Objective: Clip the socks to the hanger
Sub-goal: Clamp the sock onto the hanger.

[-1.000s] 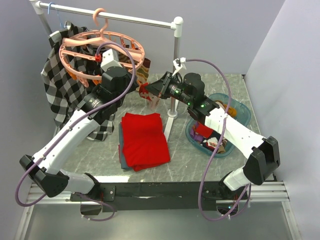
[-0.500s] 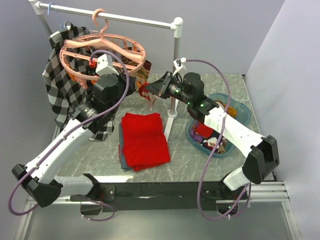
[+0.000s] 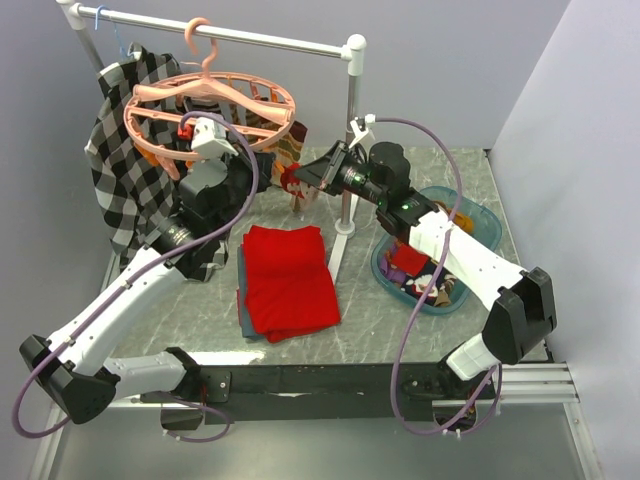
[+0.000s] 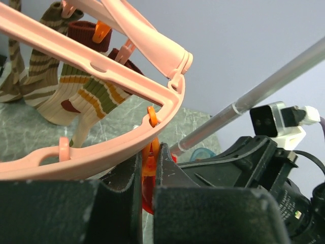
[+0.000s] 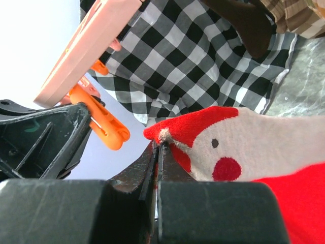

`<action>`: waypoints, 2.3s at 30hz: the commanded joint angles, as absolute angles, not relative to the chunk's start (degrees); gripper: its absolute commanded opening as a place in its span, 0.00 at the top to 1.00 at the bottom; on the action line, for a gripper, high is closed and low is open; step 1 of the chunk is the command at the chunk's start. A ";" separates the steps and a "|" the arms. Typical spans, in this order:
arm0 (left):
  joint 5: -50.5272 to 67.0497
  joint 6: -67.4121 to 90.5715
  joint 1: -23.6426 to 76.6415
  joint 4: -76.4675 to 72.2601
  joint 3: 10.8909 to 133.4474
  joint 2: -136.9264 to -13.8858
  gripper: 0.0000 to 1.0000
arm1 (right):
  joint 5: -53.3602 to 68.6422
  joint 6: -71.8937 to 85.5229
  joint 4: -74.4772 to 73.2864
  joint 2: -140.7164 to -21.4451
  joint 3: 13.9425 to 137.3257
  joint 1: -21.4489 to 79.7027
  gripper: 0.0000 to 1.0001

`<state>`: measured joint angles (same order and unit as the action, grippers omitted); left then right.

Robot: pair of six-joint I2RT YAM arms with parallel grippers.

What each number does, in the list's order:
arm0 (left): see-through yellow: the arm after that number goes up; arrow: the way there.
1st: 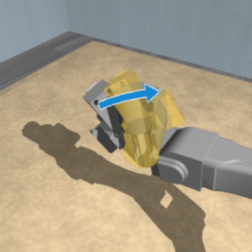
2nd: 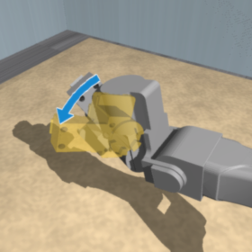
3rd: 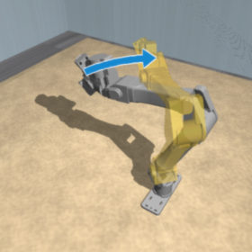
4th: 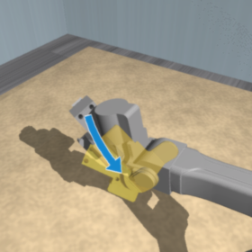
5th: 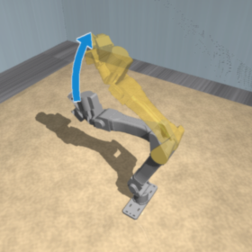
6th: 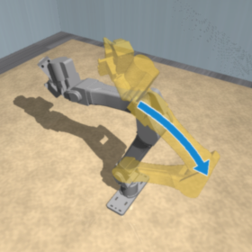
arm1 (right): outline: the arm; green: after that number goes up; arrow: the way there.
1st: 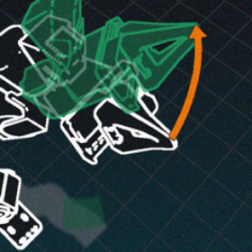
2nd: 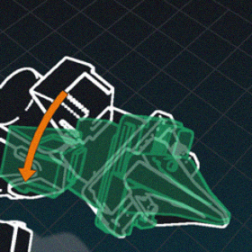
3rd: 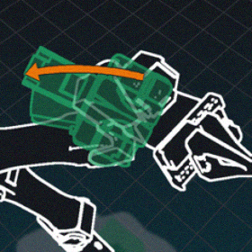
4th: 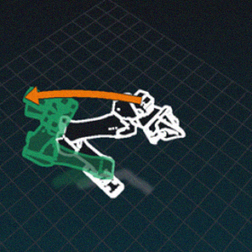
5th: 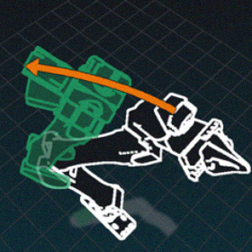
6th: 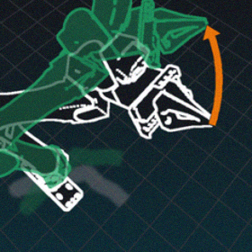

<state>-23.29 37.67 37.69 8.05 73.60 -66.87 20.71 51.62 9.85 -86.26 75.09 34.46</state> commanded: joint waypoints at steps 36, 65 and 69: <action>-16.35 24.96 37.71 -6.15 68.73 -65.39 0.96 | 28.83 57.74 15.56 -87.80 82.18 31.64 1.00; -17.93 31.72 37.79 3.39 73.91 -61.71 0.01 | 28.39 58.01 15.47 -88.33 84.02 31.38 1.00; -19.95 34.71 37.79 9.48 76.02 -59.59 0.01 | 27.60 56.25 14.15 -88.33 84.55 31.29 1.00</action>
